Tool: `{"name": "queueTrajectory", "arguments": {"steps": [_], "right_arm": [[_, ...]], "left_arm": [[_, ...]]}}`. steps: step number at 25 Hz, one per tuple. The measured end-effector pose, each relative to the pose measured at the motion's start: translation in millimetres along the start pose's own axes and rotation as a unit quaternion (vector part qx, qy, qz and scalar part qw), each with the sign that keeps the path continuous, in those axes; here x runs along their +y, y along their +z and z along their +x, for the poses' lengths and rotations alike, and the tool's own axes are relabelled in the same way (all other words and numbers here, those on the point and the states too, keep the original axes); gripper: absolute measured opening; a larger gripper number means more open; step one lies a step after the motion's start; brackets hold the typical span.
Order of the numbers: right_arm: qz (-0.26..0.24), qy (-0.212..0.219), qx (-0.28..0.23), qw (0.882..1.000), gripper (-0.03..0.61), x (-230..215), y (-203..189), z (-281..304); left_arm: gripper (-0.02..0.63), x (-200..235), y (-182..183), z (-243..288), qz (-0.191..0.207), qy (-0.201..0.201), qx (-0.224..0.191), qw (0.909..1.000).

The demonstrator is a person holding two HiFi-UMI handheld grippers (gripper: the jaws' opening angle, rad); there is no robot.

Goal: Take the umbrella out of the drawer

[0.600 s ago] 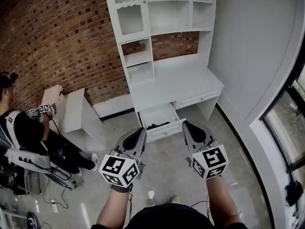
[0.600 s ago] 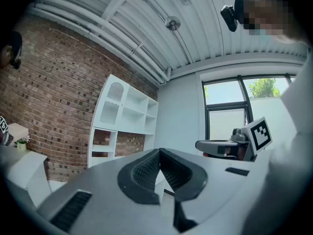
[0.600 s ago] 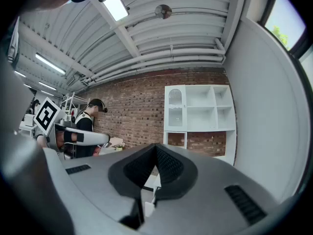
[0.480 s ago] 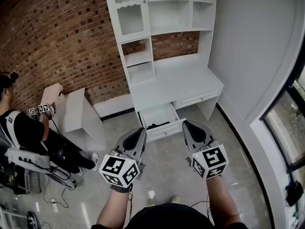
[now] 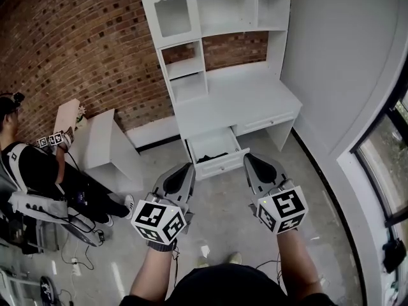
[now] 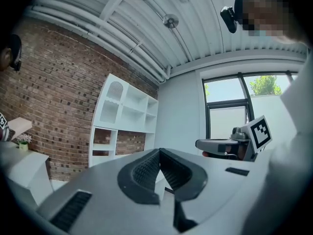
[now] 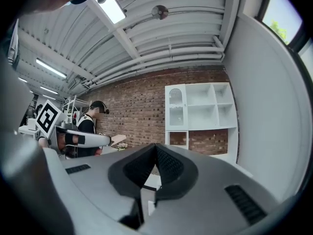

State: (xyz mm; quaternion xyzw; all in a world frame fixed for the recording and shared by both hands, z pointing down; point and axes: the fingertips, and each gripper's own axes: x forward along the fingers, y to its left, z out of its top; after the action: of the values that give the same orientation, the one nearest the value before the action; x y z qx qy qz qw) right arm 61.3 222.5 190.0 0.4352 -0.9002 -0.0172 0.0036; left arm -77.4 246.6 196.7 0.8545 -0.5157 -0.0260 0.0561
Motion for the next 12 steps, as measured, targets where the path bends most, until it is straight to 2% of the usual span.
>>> {"name": "queueTrajectory", "arguments": {"steps": [12], "right_arm": [[0.004,0.016,-0.004,1.000,0.004,-26,-9,-18]], "left_arm": [[0.005,-25,-11,15,0.005,0.015,0.005,0.9999]]}}
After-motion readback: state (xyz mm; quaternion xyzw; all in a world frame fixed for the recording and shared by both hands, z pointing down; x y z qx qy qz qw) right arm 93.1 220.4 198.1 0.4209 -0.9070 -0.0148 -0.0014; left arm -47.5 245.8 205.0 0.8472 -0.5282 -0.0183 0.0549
